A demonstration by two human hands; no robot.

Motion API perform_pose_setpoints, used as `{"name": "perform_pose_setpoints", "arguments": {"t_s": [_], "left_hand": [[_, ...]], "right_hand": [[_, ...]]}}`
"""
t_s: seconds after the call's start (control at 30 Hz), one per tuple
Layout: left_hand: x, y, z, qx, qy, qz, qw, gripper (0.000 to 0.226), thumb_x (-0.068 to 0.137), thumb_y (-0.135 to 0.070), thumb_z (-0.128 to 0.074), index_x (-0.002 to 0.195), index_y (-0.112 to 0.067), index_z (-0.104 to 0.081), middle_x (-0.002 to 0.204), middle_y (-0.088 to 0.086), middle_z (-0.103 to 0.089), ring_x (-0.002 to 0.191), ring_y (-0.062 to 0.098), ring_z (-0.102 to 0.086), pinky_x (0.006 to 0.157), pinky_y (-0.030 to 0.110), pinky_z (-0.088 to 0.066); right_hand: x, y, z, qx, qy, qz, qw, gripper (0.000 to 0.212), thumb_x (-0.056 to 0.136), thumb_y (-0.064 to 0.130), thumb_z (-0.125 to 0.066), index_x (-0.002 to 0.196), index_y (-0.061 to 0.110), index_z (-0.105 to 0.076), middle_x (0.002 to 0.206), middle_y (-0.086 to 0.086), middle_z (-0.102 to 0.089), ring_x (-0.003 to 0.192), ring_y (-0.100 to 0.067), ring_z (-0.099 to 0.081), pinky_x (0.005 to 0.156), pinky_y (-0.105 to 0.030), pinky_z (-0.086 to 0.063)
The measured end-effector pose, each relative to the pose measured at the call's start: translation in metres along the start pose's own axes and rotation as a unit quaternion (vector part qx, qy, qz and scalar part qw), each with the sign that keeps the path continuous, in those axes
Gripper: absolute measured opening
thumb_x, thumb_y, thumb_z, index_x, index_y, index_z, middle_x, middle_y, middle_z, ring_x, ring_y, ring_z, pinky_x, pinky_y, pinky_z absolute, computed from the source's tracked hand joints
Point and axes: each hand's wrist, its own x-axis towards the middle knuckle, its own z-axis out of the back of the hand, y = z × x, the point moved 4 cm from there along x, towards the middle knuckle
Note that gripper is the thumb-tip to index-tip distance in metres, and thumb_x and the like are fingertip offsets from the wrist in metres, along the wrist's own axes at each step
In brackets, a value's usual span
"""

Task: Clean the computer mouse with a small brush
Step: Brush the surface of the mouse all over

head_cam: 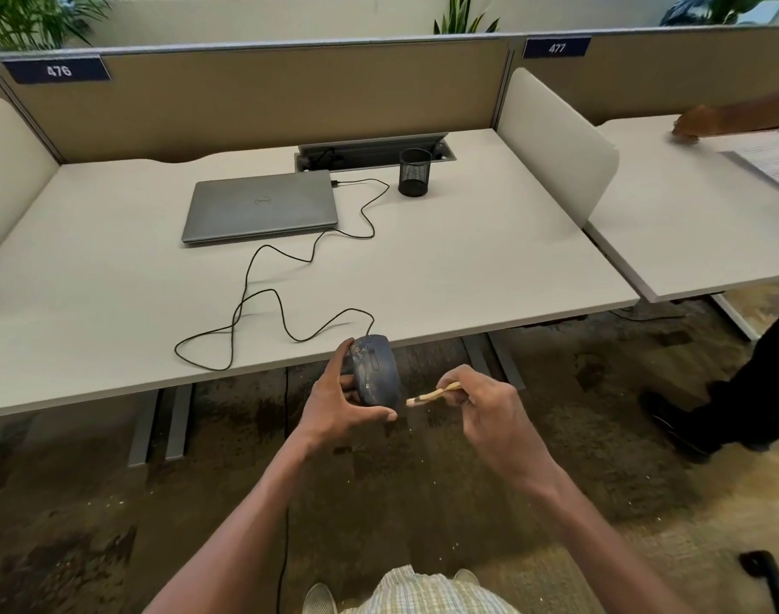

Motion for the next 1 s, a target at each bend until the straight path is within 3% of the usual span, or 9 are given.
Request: {"name": "perform_pose_setpoints", "arguments": {"t_s": [0.13,0.23,0.37,0.47,0.57,0.67,0.73,0.87,1.0], "left_hand": [[-0.001,-0.005,-0.001,0.014,0.025,-0.016,0.999,0.138,0.053,-0.028,-0.100,0.158,-0.037,-0.011,0.132,0.016,-0.065,0.104,0.016,-0.070,0.091,0.021,-0.054],[-0.004,-0.006,-0.003,0.012,0.037,-0.021,0.999,0.137,0.053,-0.026,-0.100,0.157,-0.041,-0.011,0.133,0.016,-0.064,0.106,0.022,-0.072,0.089,0.024,-0.056],[-0.010,-0.007,-0.005,0.020,0.035,-0.032,0.999,0.136,0.053,-0.029,-0.100,0.156,-0.044,-0.012,0.138,0.015,-0.060,0.108,0.024,-0.070,0.080,0.013,-0.055],[-0.016,-0.009,-0.006,0.019,0.040,-0.040,0.998,0.136,0.053,-0.027,-0.099,0.155,-0.046,-0.011,0.135,0.014,-0.061,0.098,0.014,-0.069,0.074,0.009,-0.055],[-0.025,-0.014,-0.006,0.020,0.045,-0.040,0.998,0.135,0.054,-0.027,-0.099,0.151,-0.052,-0.009,0.134,0.014,-0.061,0.103,0.019,-0.070,0.086,0.025,-0.060],[-0.031,-0.019,-0.005,0.012,0.052,-0.036,0.998,0.131,0.054,-0.027,-0.099,0.143,-0.060,-0.008,0.132,0.015,-0.063,0.113,0.027,-0.067,0.097,0.047,-0.057],[-0.033,-0.021,-0.003,0.011,0.059,-0.032,0.998,0.131,0.055,-0.026,-0.099,0.146,-0.058,-0.009,0.130,0.015,-0.064,0.115,0.028,-0.066,0.098,0.049,-0.056],[-0.035,-0.023,-0.001,0.011,0.072,-0.029,0.997,0.133,0.058,-0.023,-0.098,0.157,-0.042,-0.012,0.129,0.013,-0.066,0.115,0.026,-0.067,0.098,0.049,-0.056],[-0.035,-0.025,0.001,0.017,0.079,-0.030,0.996,0.135,0.058,-0.022,-0.098,0.158,-0.039,-0.009,0.132,0.011,-0.064,0.117,0.024,-0.066,0.098,0.047,-0.056]], "right_hand": [[0.013,-0.011,0.006,0.013,-0.091,-0.061,0.994,0.020,0.092,0.007,-0.067,0.113,0.007,-0.066,0.092,-0.003,-0.073,0.078,-0.008,-0.069,0.064,-0.010,-0.055],[0.026,-0.019,0.003,0.004,-0.105,-0.114,0.988,0.024,0.093,0.010,-0.068,0.116,0.010,-0.064,0.089,-0.002,-0.074,0.072,-0.007,-0.069,0.057,-0.009,-0.054],[0.043,-0.022,-0.011,0.014,-0.058,-0.124,0.990,0.032,0.095,0.008,-0.064,0.124,0.019,-0.056,0.085,0.007,-0.067,0.061,0.004,-0.061,0.049,-0.005,-0.045],[0.056,-0.023,-0.021,0.017,-0.024,-0.118,0.993,0.015,0.097,0.009,-0.061,0.109,0.017,-0.065,0.095,0.003,-0.071,0.079,-0.006,-0.069,0.065,-0.011,-0.056],[0.068,-0.026,-0.032,0.037,0.031,-0.141,0.989,0.017,0.097,0.006,-0.059,0.094,0.020,-0.068,0.092,0.005,-0.070,0.083,-0.011,-0.072,0.075,-0.029,-0.063],[0.075,-0.032,-0.040,0.069,0.087,-0.172,0.979,0.030,0.098,0.004,-0.056,0.081,0.028,-0.066,0.087,0.008,-0.070,0.077,-0.006,-0.073,0.078,-0.033,-0.064],[0.078,-0.036,-0.043,0.098,0.102,-0.191,0.971,0.031,0.098,0.006,-0.056,0.080,0.029,-0.067,0.086,0.006,-0.072,0.075,-0.002,-0.074,0.078,-0.032,-0.064],[0.080,-0.041,-0.050,0.144,0.129,-0.213,0.958,0.023,0.097,0.025,-0.061,0.087,0.010,-0.074,0.087,-0.007,-0.076,0.079,-0.009,-0.076,0.080,-0.042,-0.063],[0.073,-0.040,-0.054,0.211,0.162,-0.214,0.940,0.020,0.092,0.042,-0.067,0.091,0.024,-0.076,0.088,0.008,-0.078,0.082,-0.006,-0.075,0.078,-0.031,-0.063]]}}
